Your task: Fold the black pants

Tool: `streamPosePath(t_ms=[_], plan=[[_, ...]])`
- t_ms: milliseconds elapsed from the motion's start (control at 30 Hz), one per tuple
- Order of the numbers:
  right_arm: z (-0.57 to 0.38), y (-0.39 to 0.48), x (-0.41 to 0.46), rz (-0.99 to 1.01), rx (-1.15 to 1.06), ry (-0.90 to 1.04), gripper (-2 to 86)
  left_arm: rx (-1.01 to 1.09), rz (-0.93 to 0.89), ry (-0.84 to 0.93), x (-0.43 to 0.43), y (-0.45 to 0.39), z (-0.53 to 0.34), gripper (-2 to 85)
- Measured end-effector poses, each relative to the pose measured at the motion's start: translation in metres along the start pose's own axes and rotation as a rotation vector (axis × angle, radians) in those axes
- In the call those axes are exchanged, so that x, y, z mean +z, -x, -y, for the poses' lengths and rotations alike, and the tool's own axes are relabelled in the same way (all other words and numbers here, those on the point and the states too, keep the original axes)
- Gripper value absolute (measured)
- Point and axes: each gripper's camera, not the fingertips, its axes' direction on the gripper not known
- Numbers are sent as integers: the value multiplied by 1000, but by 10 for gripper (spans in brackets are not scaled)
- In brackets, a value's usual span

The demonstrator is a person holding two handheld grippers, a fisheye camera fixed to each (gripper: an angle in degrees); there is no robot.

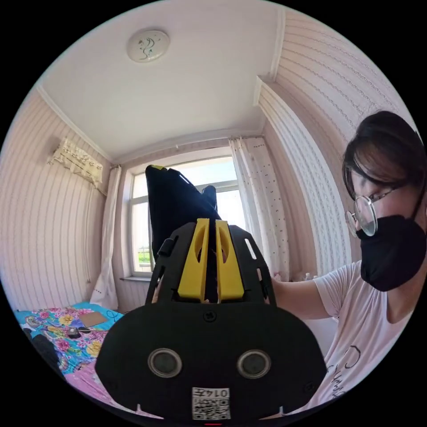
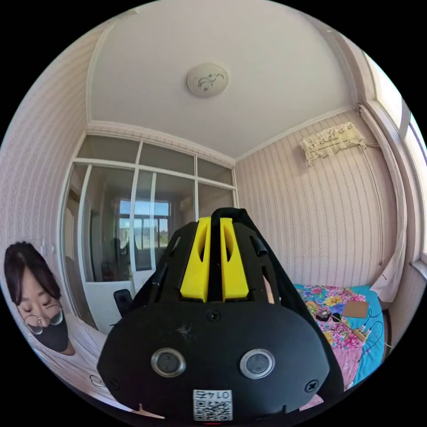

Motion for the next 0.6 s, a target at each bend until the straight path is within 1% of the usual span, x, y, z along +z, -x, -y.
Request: streamPosePath(t_ms=[67,100,167,200,267,300,367,400,467,533,600], plan=[[-33,9,77,-65,-10,160,22,-43,151,36,-59,19,-16,-3],[-48,7,95,-72,0,199,22,-66,183,58,-73,24,-24,-3],[-128,-17,162,-60,103,386,22,-210,318,197,-127,44,-69,-1],[-153,-24,176,-51,142,437,22,-254,348,236,-141,49,-84,-1],[-262,-50,219,14,296,624,22,-473,439,370,-200,59,-152,0],[-290,-54,226,30,327,662,22,-548,450,392,-216,60,-172,0],[-406,-65,242,60,467,811,22,-838,524,435,-284,54,-248,0],[-435,-67,244,62,522,853,22,-897,558,439,-300,49,-266,0],[-544,-69,247,86,765,1031,22,-1093,714,528,-355,30,-328,0],[-598,-64,245,98,881,1126,22,-1194,782,630,-382,20,-359,1],[-623,-58,247,110,908,1161,22,-1245,785,601,-401,13,-372,0]])
